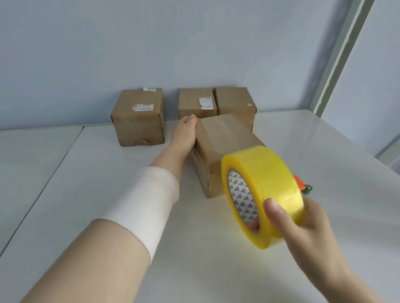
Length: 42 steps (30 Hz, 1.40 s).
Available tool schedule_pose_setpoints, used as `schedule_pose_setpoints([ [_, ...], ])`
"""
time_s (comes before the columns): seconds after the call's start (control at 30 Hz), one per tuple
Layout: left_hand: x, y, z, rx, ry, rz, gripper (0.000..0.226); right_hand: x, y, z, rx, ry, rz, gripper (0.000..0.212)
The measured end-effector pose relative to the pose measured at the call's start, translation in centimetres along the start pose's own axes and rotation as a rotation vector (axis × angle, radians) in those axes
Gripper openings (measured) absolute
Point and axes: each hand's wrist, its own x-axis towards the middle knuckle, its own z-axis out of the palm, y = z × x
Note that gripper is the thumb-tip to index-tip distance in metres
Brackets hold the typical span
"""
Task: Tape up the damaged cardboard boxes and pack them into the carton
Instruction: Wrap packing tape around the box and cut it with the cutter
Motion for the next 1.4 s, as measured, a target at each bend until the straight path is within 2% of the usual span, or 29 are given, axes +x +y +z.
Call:
schedule_pose_setpoints([
  [0.07,-0.9,0.1,-0.4,0.050,0.018,0.080,0.047,0.1,-0.2,0.3,0.002,-0.003,0.003,0.053],
  [0.13,-2.9,-0.2,-1.6,0.155,0.005,0.308,0.057,0.4,-0.4,0.1,0.026,0.004,-0.001,0.049],
  [0.23,-6.2,-1.4,-3.8,0.544,-0.296,0.778,0.075,0.3,-0.2,-0.2,0.076,0.015,0.002,0.048],
  [0.27,-6.8,-1.8,-4.1,0.666,-0.359,0.874,0.079,0.2,0.0,-0.1,0.076,0.012,-0.003,0.047],
  [0.37,-7.1,-1.7,-3.8,0.790,-0.295,0.971,0.070,0.5,-0.2,0.3,0.076,0.014,-0.010,0.041],
  [0.47,-7.2,-0.8,-3.6,0.866,-0.261,1.007,0.066,1.5,-1.8,-0.6,0.073,0.000,-0.027,0.059],
  [0.5,-7.3,-0.7,-3.8,0.850,-0.259,1.015,0.063,1.8,-2.7,-0.9,0.071,-0.031,-0.048,0.058],
  [0.6,-7.8,0.2,-4.2,0.665,-0.232,0.973,0.046,2.9,-6.2,-1.6,0.109,-0.145,-0.108,0.042],
  [0.67,-8.3,1.4,-4.0,0.557,-0.227,0.874,0.041,4.3,-8.3,-2.0,0.139,-0.212,-0.124,0.038],
  [0.8,-8.5,2.9,-3.1,0.279,-0.242,0.601,0.055,8.2,-11.6,-1.5,0.222,-0.320,-0.119,0.032],
  [0.87,-7.8,3.4,-2.7,0.236,-0.205,0.461,0.053,9.8,-11.9,-0.6,0.192,-0.302,-0.116,0.030],
  [0.97,-6.2,3.6,-2.1,0.109,-0.179,0.320,0.025,11.9,-10.9,0.8,0.210,-0.264,-0.127,0.034],
  [1.0,-5.7,3.7,-1.8,0.057,-0.175,0.290,0.024,12.6,-10.4,1.2,0.208,-0.255,-0.138,0.034],
  [1.13,-4.2,4.0,-1.4,-0.095,-0.123,0.227,0.029,14.5,-7.9,2.3,0.123,-0.183,-0.157,0.039],
  [1.27,-3.3,4.0,-1.6,-0.100,-0.149,0.201,0.037,15.2,-7.2,3.3,0.068,-0.101,-0.188,0.041],
  [1.4,-2.7,3.3,-1.7,-0.159,-0.203,0.201,0.056,13.9,-7.8,3.4,0.054,-0.070,-0.254,0.042],
])
